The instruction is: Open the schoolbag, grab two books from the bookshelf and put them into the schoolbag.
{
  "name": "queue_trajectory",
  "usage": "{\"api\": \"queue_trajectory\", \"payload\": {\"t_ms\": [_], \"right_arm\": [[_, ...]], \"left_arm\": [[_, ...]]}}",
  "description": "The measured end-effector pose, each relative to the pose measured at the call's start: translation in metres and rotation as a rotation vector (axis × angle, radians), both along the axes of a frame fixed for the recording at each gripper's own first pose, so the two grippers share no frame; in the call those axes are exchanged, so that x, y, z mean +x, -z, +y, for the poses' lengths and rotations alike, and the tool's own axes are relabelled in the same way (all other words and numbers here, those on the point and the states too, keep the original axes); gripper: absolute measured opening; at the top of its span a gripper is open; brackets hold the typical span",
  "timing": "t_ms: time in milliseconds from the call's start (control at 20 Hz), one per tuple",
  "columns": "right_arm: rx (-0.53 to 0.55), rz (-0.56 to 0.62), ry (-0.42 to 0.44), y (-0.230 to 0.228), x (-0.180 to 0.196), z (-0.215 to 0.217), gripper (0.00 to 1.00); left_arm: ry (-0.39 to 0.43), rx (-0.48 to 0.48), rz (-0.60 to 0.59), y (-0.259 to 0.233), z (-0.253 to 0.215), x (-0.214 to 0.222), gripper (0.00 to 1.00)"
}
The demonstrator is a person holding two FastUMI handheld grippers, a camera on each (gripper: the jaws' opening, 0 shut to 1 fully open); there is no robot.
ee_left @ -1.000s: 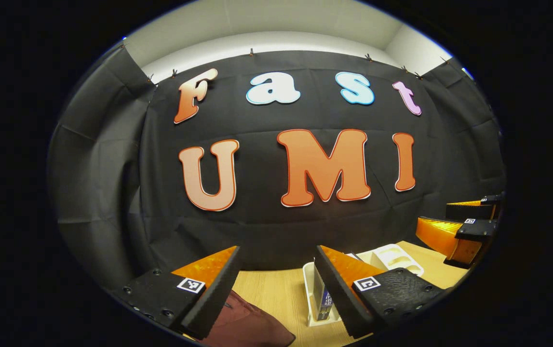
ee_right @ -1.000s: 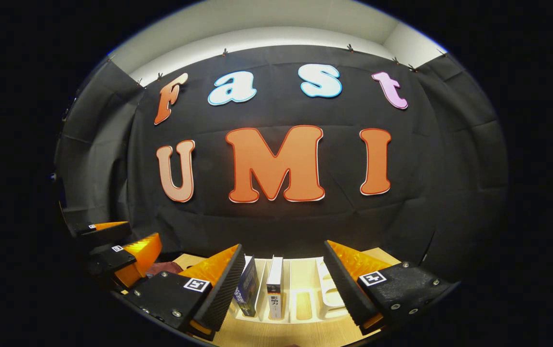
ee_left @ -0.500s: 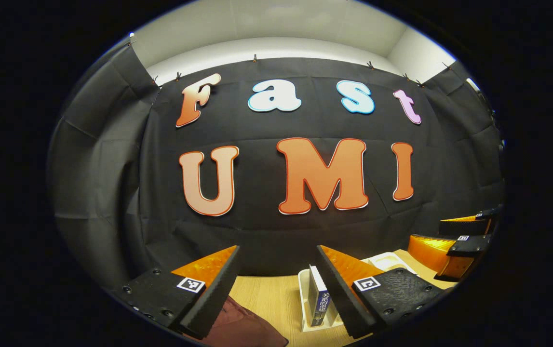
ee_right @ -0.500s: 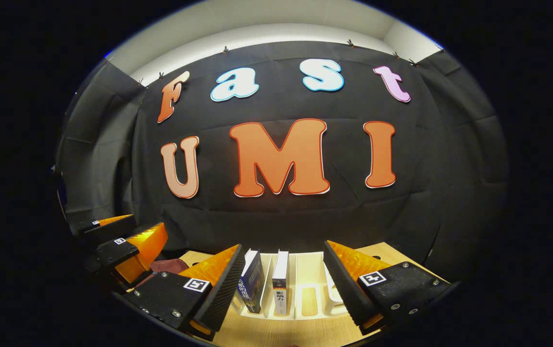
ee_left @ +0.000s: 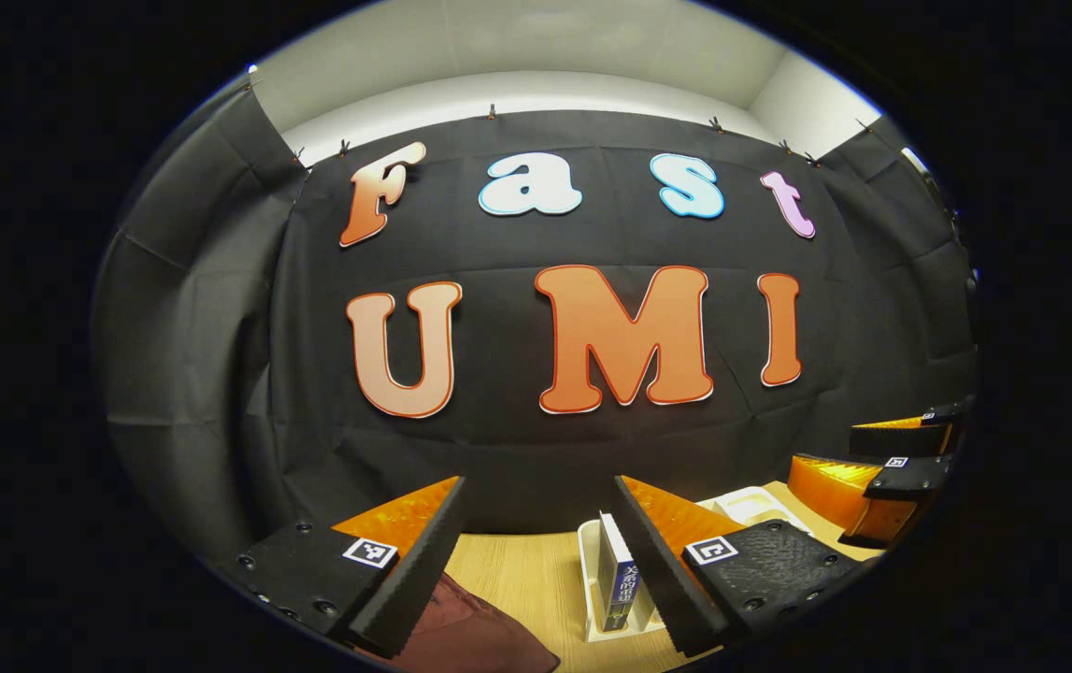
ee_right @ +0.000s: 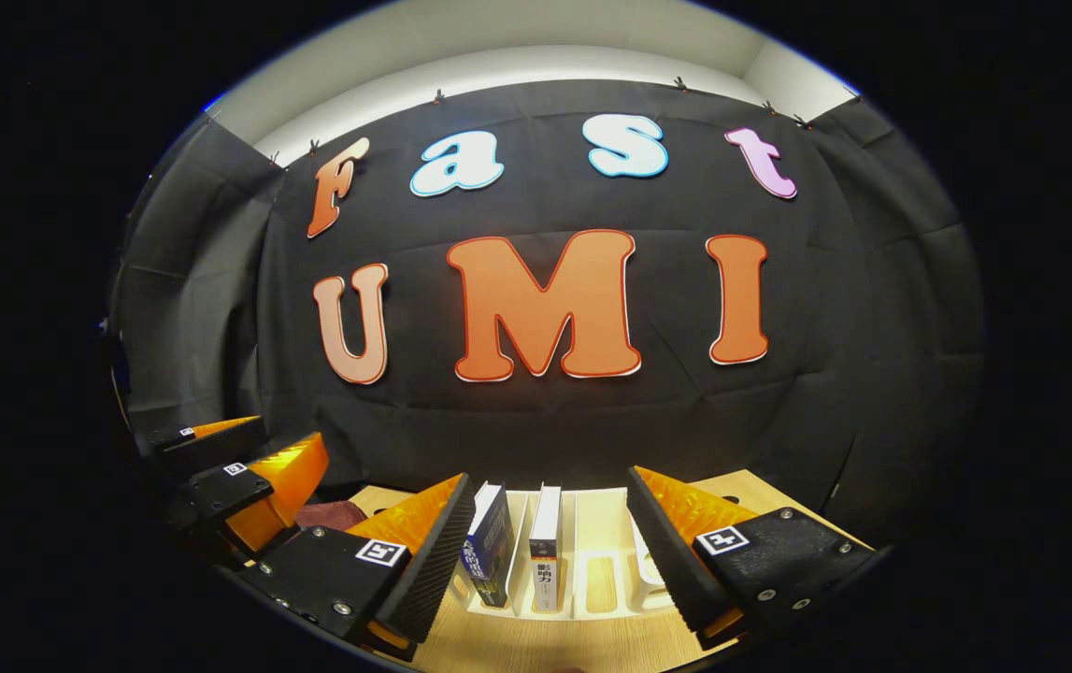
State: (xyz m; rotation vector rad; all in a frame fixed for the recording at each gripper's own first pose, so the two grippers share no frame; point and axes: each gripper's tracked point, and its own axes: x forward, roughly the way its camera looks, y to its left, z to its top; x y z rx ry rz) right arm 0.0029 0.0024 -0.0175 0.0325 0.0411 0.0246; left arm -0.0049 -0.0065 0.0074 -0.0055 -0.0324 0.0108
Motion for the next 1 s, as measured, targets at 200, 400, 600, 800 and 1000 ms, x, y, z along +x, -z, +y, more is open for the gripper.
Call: {"api": "queue_trajectory", "payload": {"t_ms": [200,400,600,800,1000], "right_arm": [[-0.007,-0.003,0.009,0.000,0.002,-0.002,0.97],[-0.012,0.001,0.024,0.002,0.003,-0.006,0.97],[-0.013,0.009,0.028,0.004,0.006,-0.005,0.97],[-0.017,0.015,0.026,0.007,0.006,-0.005,0.97],[-0.014,0.019,0.031,0.009,0.009,-0.007,0.97]], "left_arm": [[-0.002,0.003,0.003,0.001,0.000,-0.001,0.96],[0.013,0.000,0.001,0.000,-0.006,0.000,0.99],[0.015,-0.004,0.001,0.001,-0.005,0.001,0.96],[0.014,-0.004,0.009,0.004,-0.004,0.001,0.96],[0.010,0.002,0.016,0.008,-0.001,0.005,0.96]]}}
